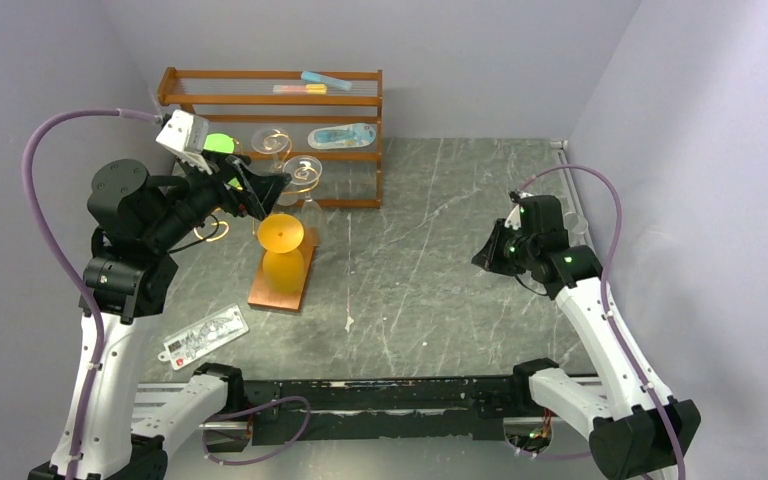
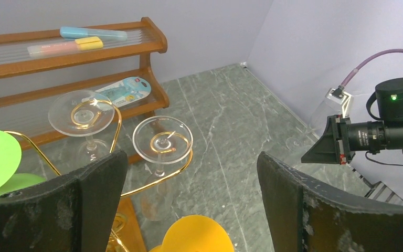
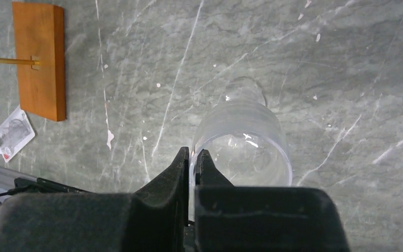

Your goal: Place the wine glass upside down on the wine glass rack

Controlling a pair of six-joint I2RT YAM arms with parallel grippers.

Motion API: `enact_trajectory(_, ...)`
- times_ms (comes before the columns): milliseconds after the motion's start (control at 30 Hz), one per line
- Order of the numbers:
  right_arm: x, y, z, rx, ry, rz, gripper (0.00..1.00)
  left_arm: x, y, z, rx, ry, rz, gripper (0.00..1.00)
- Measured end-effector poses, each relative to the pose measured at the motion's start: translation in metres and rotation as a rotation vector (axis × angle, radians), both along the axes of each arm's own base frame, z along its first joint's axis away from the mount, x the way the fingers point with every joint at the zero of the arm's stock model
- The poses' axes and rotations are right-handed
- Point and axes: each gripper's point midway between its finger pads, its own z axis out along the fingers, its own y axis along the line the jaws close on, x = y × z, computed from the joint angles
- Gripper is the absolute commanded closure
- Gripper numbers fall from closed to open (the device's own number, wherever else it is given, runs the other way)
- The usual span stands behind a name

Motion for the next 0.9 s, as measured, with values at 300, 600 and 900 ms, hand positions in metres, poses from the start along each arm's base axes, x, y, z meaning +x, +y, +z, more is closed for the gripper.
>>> enact_trajectory(300, 0.014, 0.011, 0.034, 0.081, -0.132, -0.002, 1.00, 0.000, -0.008, 0.011, -0.094, 0.017, -0.028, 0.04)
enact_trajectory(600, 0.038, 0.026, 0.148, 0.303, -0.578, -0.013, 1.00, 0.019, -0.025, 0.021, -0.237, 0.077, -0.082, 0.04)
enact_trajectory(900, 0.019, 0.037, 0.253, 0.588, -0.981, 0.046, 1.00, 0.032, -0.046, 0.044, -0.494, 0.137, -0.175, 0.03)
